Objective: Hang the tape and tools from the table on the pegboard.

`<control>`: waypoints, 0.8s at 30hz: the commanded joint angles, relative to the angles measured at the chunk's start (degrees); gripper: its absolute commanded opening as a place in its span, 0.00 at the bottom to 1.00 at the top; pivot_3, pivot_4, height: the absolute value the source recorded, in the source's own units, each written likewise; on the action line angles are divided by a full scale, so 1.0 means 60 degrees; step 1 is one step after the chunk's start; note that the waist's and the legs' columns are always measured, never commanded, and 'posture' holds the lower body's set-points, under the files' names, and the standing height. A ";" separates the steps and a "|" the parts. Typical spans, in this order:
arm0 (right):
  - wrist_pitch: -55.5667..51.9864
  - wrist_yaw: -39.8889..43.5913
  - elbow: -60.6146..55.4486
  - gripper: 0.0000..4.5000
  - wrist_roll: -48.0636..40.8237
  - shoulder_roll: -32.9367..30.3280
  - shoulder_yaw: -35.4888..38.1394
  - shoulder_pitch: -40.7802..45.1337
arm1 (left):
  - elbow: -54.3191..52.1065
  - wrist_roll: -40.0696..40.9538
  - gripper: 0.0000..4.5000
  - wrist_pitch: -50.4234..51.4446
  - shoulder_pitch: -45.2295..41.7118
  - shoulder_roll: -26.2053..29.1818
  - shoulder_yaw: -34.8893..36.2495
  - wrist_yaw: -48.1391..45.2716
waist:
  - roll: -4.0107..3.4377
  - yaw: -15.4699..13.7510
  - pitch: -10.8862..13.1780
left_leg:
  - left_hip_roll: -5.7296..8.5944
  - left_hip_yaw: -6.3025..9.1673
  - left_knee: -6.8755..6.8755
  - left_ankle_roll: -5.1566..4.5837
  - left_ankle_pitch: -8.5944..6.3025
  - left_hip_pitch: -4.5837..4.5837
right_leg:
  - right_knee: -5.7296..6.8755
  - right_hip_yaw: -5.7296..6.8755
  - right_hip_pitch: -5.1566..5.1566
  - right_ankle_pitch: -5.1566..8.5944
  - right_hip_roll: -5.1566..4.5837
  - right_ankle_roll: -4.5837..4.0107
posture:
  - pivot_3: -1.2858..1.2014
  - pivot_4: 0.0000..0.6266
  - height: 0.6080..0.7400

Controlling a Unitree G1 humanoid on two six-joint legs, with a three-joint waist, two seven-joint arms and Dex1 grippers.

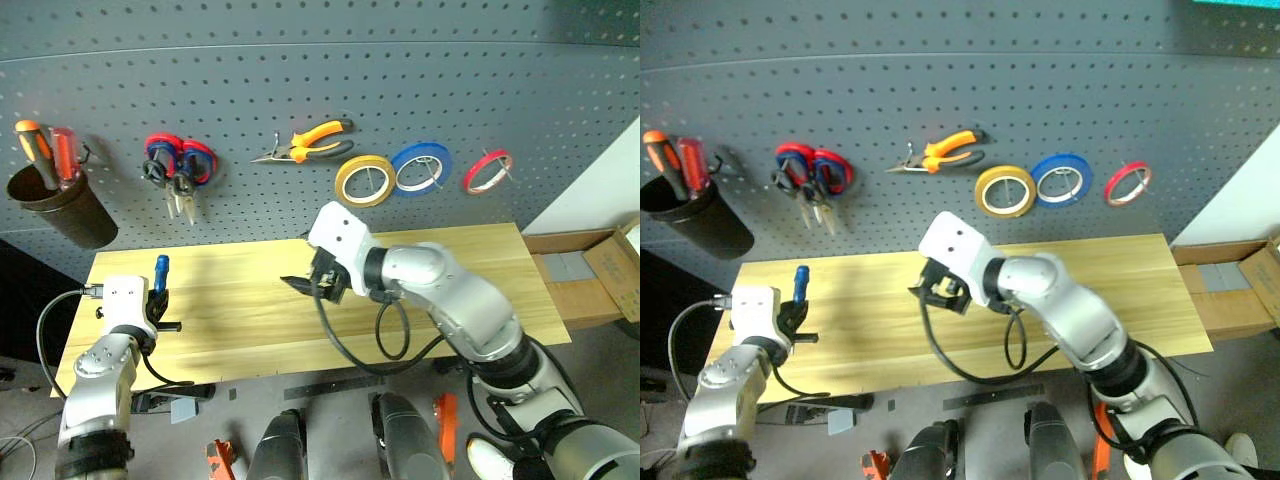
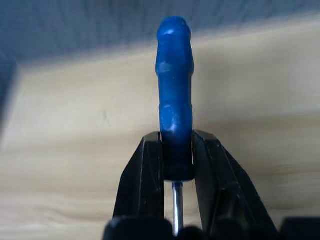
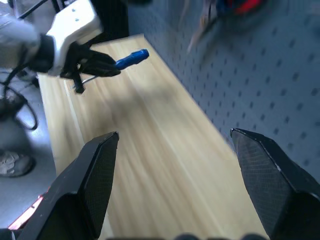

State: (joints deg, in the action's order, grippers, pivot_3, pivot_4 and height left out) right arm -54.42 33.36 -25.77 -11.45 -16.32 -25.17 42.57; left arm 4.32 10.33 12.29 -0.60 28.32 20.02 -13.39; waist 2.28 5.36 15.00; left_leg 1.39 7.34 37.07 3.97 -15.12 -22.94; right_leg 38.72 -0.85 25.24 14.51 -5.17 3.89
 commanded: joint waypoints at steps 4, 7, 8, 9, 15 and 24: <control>0.1896 0.1067 -0.0409 0.81 -0.0322 -0.0885 0.0751 -0.0086 | -0.3101 -0.1480 0.11 -0.1791 0.1393 -0.0296 0.0535 0.1239 | 0.0001 -0.0158 -0.0007 | 0.0039 -0.0045 -0.0004 -0.0001 0.0000 0.0003 | -0.0002 0.0008 -0.0007 -0.0001 0.0017 -0.0002 | 0.49 0.33 1.00; 0.2585 0.1349 -0.0335 0.81 -0.0523 -0.0957 0.1092 -0.0163 | -0.3715 -0.1950 0.11 -0.2117 0.1463 -0.0244 0.0795 0.1609 | 0.0007 -0.0225 -0.0015 | 0.0039 -0.0050 -0.0002 -0.0001 0.0000 0.0004 | 0.0000 0.0007 -0.0011 -0.0001 0.0021 -0.0002 | 0.50 0.31 1.00; 0.2599 0.1465 -0.0300 0.81 -0.0686 -0.0954 0.1228 -0.0140 | -0.3843 -0.2017 0.11 -0.2165 0.1342 -0.0187 0.0889 0.1681 | 0.0008 -0.0235 -0.0021 | 0.0040 -0.0053 -0.0001 -0.0001 0.0000 0.0004 | 0.0002 0.0007 -0.0011 -0.0001 0.0021 -0.0002 | 0.51 0.30 1.00; 0.2598 0.1664 -0.0256 0.81 -0.0893 -0.0987 0.1358 -0.0076 | -0.4018 -0.2019 0.11 -0.2134 0.0968 -0.0026 0.1096 0.1778 | 0.0009 -0.0247 -0.0035 | 0.0039 -0.0056 -0.0001 -0.0001 0.0000 0.0006 | 0.0003 0.0007 -0.0012 -0.0001 0.0023 -0.0002 | 0.51 0.29 1.00; 0.3132 0.2003 0.0407 0.81 -0.0991 -0.0916 0.1465 0.0270 | -0.3946 -0.1637 0.11 -0.1758 -0.1523 0.0860 0.1713 0.1939 | 0.0068 -0.0431 -0.0132 | 0.0030 -0.0049 0.0007 0.0004 0.0004 0.0009 | 0.0010 0.0021 -0.0022 -0.0011 0.0039 -0.0017 | 0.52 0.26 1.00; 0.3518 0.1392 0.1188 0.81 -0.0658 -0.0198 0.1423 0.0832 | -0.0748 -0.0918 0.11 -0.2587 -0.4280 0.1705 0.1903 0.1671 | 0.0079 -0.0363 -0.0190 | 0.0027 -0.0059 0.0004 0.0047 0.0028 0.0014 | 0.0015 0.0019 -0.0014 -0.0012 0.0040 -0.0016 | 0.51 0.26 1.00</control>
State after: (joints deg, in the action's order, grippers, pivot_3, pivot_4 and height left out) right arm -35.04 42.54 -18.05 -16.10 -18.10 -17.45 46.19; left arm -2.82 4.27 0.14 -24.63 37.01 30.40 -3.00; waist 2.76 3.18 13.86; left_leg 1.56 6.99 37.10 4.26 -14.95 -22.86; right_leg 38.81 -0.73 25.16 14.44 -4.93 3.80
